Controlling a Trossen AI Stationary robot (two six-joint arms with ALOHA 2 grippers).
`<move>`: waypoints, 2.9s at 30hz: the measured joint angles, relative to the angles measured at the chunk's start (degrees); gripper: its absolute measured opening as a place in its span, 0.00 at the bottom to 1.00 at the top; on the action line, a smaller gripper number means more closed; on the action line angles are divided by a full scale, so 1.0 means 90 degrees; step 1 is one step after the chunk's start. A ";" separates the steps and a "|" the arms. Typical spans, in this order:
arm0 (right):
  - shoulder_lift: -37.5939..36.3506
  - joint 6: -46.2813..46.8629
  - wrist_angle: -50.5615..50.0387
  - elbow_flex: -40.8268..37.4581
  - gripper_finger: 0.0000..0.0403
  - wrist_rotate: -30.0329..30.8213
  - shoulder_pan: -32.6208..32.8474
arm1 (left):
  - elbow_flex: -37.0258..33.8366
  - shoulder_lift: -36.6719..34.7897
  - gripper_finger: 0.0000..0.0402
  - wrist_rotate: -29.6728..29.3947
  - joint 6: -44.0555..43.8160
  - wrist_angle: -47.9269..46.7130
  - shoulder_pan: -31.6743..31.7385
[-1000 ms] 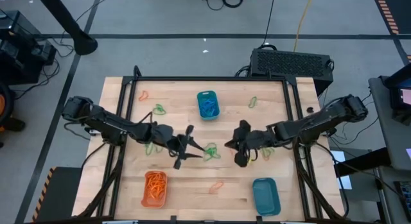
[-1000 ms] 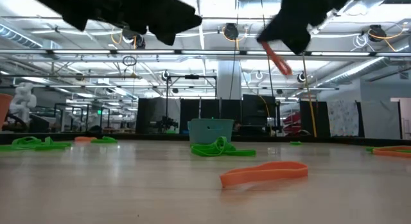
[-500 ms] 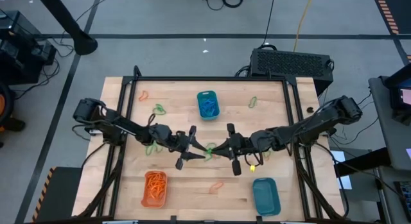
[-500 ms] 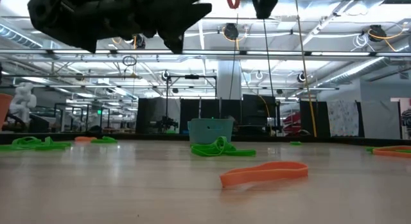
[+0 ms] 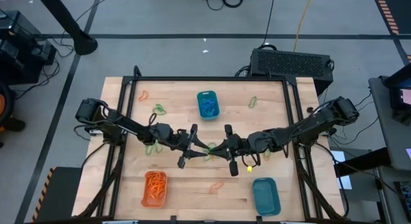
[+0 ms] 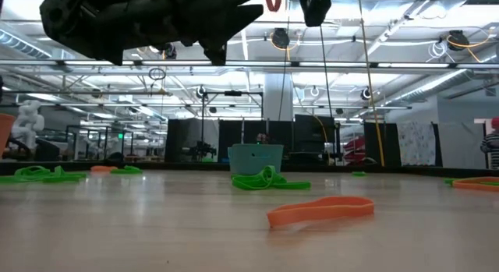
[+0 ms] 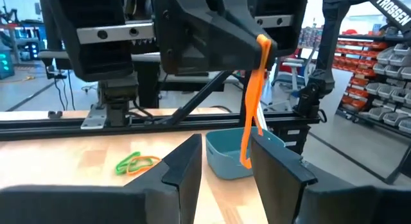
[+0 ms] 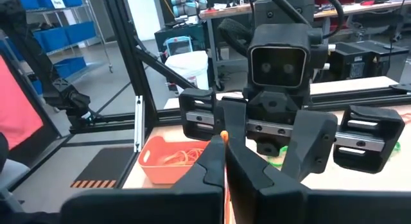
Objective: Sort rubber bands into baskets
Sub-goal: Put the orange rubber band into the orange bin
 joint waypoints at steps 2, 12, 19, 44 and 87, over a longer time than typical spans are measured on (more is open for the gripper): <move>0.0000 -0.0009 -0.0011 0.0000 0.00 0.0002 -0.0018 | 0.0000 0.0000 0.34 -0.0025 0.0003 0.0011 0.0000; 0.0000 -0.0005 -0.0014 0.0000 0.00 0.0049 -0.0221 | 0.0298 0.0000 0.34 -0.0022 0.0005 -0.0067 0.0000; 0.0000 -0.0035 -0.0045 0.0000 0.00 0.0044 -0.0223 | 0.0362 -0.0002 0.31 -0.0019 0.0012 -0.0436 0.0000; -0.0299 0.0459 -0.1191 0.0000 0.20 -0.0148 -0.0221 | 0.0364 -0.0100 0.00 -0.0400 0.0355 -0.0627 0.0000; -0.0527 0.0682 -0.1875 0.0000 0.43 -0.0189 0.0369 | 0.0338 -0.2334 0.03 -0.1008 -0.3988 -0.9222 -0.3888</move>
